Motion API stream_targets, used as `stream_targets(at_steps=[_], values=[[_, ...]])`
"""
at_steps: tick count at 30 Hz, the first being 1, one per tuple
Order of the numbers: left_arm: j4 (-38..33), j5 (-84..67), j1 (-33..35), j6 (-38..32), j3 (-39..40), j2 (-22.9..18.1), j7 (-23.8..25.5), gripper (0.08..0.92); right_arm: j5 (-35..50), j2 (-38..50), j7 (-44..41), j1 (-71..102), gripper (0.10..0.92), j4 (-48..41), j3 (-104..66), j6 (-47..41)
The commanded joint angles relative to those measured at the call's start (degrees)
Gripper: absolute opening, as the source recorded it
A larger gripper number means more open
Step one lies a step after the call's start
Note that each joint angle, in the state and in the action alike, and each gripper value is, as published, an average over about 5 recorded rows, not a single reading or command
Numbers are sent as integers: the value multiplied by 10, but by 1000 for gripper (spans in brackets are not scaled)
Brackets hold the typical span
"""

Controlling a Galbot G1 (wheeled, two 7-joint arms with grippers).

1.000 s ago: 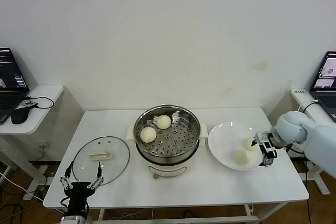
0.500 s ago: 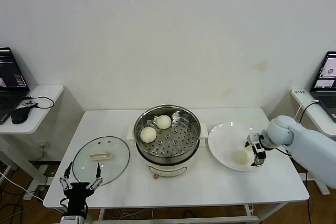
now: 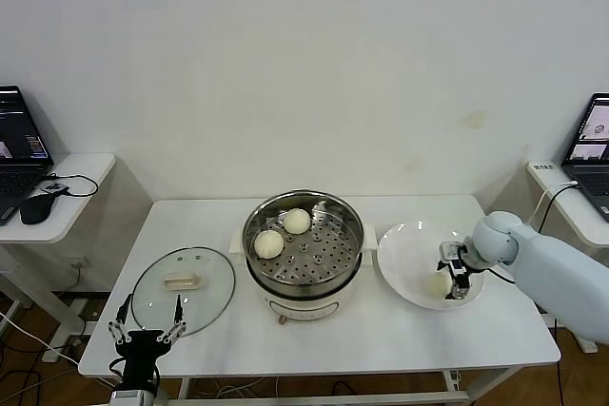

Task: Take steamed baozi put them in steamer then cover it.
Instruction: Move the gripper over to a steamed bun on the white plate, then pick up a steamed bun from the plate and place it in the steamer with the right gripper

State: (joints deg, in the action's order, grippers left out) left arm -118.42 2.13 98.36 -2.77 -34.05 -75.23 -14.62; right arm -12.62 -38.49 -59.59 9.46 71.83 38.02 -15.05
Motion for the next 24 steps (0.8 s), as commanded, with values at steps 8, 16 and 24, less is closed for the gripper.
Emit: stream_targets(at_steps=[8,16,24], values=[[-5,1,3,0,0,-2,0,823,-3,-18,-5,0,554,-18,-6,-7],[-13,0,7,0,-2,-1,0,823,28,11,-11,-43,481,19,24,-9],[-21,-1,9,0,-1,1,0,823,98,45,-21,-200,508,69,89,-18]])
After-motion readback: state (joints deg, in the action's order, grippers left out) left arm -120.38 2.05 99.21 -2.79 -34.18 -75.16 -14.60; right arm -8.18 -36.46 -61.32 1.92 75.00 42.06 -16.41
